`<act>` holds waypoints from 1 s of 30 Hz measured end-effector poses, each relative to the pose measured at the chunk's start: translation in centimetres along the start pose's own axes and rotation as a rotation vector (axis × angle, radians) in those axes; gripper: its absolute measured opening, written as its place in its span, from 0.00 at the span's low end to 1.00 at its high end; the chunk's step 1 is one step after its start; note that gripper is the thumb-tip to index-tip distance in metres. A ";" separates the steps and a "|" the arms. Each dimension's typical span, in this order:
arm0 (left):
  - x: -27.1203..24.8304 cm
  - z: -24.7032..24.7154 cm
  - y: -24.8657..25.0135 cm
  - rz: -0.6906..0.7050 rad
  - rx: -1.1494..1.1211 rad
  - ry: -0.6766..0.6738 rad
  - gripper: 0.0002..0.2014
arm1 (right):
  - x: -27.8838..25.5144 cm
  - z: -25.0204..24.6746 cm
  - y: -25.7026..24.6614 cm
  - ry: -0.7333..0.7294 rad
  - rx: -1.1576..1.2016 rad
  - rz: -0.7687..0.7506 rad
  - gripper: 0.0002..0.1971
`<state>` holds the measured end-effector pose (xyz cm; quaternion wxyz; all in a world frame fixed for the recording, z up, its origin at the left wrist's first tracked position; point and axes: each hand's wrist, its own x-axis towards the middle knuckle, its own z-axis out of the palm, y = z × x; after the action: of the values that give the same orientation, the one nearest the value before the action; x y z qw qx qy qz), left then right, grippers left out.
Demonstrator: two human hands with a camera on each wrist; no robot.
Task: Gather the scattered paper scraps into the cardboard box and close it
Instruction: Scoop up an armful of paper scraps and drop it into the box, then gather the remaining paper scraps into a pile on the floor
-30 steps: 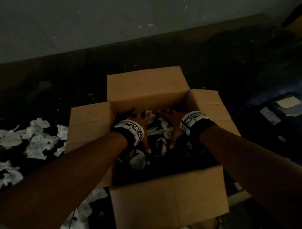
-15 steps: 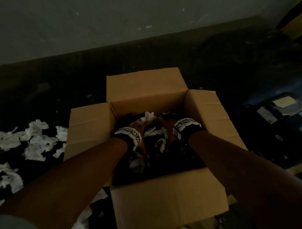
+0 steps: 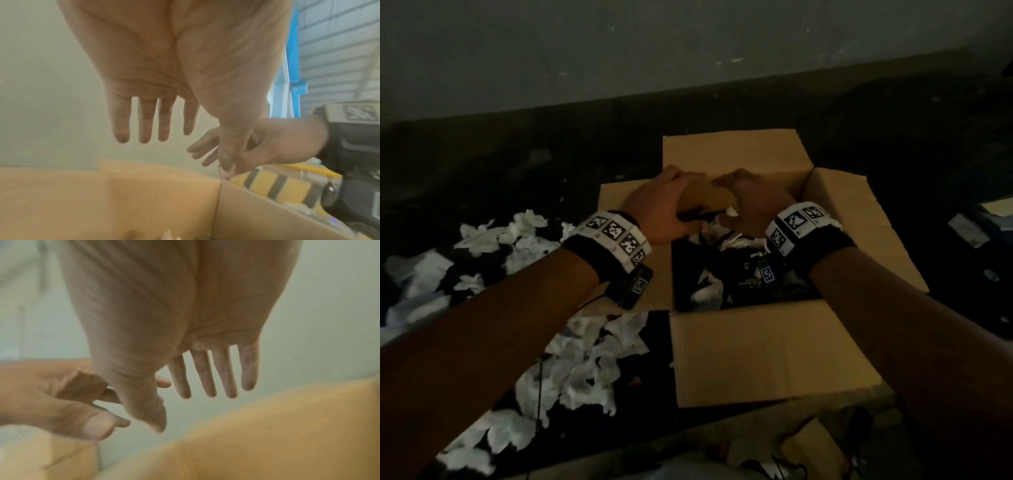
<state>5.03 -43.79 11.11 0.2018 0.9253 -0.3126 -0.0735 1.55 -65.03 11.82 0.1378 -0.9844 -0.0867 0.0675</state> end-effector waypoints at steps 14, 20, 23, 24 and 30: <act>-25.3 1.6 -12.1 -0.087 -0.206 0.361 0.29 | -6.1 11.3 -24.3 0.264 0.136 -0.240 0.29; -34.3 8.5 -18.1 -0.349 -0.114 0.167 0.46 | -9.0 22.2 -29.4 0.210 0.155 -0.202 0.29; -37.4 11.9 -19.4 -0.555 0.010 -0.003 0.54 | -10.8 27.2 -28.4 0.085 0.112 -0.031 0.35; -38.1 12.8 -19.8 -0.614 0.036 -0.036 0.57 | -11.3 28.5 -27.7 0.070 0.090 0.020 0.37; -38.8 15.9 -20.9 -0.721 0.070 -0.067 0.59 | -12.9 32.2 -22.9 0.048 -0.049 0.339 0.46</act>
<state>-18.47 -10.22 -11.69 0.1205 0.9795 0.0252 -0.1593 -19.57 -37.41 -10.97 0.1023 -0.9892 0.0825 0.0643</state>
